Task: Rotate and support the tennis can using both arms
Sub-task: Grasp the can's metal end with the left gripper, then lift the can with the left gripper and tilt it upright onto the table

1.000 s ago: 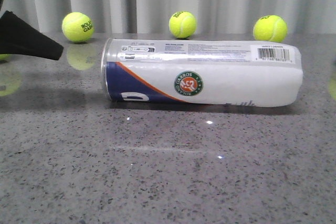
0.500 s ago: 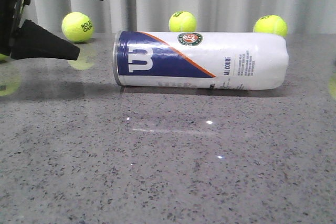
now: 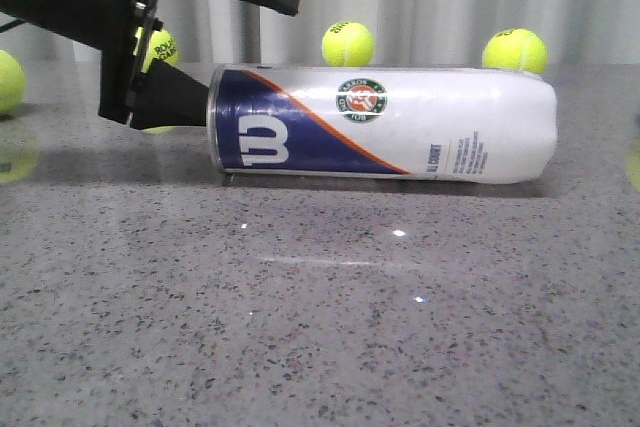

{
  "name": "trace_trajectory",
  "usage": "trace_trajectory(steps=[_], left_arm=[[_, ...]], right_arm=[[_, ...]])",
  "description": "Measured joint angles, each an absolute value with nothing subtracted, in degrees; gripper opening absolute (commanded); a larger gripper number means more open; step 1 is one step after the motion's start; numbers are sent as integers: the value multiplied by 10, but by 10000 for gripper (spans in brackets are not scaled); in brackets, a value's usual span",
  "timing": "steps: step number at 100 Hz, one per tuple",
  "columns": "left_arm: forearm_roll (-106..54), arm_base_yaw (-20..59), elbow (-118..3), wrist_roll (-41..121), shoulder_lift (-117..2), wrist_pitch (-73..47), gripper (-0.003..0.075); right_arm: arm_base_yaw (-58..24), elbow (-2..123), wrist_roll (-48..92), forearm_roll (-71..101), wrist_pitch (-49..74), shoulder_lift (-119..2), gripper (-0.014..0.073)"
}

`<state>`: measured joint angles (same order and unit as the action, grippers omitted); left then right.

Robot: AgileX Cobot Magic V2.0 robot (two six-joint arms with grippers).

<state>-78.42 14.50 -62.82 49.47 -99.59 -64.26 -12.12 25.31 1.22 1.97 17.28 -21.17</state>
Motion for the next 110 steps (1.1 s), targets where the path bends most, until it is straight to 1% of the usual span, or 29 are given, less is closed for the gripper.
trace_trajectory(steps=[5, 12, 16, 17, 19, 22, 23, 24, 26, 29, 59, 80, 94, 110], left_arm=[[-790, 151, -628, 496, -1001, -642, 569], [-795, 154, -628, 496, -1003, -642, 451], [-796, 155, -628, 497, -1003, -642, 352], [-796, 155, -628, 497, -1003, -642, 316], [-798, 155, -628, 497, -1003, -642, 278], [-798, 155, -628, 498, -1003, -642, 179], [-799, 155, -628, 498, -1003, -642, 158], [-799, 155, -628, 498, -1003, -642, 118], [-799, 155, -628, 499, -1003, -642, 78], [-799, 155, -628, 500, -1003, -642, -19], [-827, 155, -629, 526, -1000, -685, -21], [-801, 151, -656, 542, -953, -687, -21], [-729, 138, -700, 539, -896, -684, -21], [-583, 134, -777, 477, -826, -692, -21]], right_arm=[[-121, 253, 12, 20, 173, -212, -70], [-121, 253, 12, 20, 173, -212, -70], [-121, 253, 12, 20, 173, -212, -70], [-121, 253, 12, 20, 173, -212, -70], [-121, 253, 12, 20, 173, -212, -70], [-121, 253, 12, 20, 173, -212, -70], [-121, 253, 12, 20, 173, -212, -70], [-121, 253, 12, 20, 173, -212, -70], [-121, 253, 12, 20, 173, -212, -70], [-121, 253, 12, 20, 173, -212, -70], [-121, 253, 12, 20, 173, -212, -70], [-121, 253, 12, 20, 173, -212, -70], [-121, 253, 12, 20, 173, -212, -70], [-121, 253, 12, 20, 173, -212, -70]])
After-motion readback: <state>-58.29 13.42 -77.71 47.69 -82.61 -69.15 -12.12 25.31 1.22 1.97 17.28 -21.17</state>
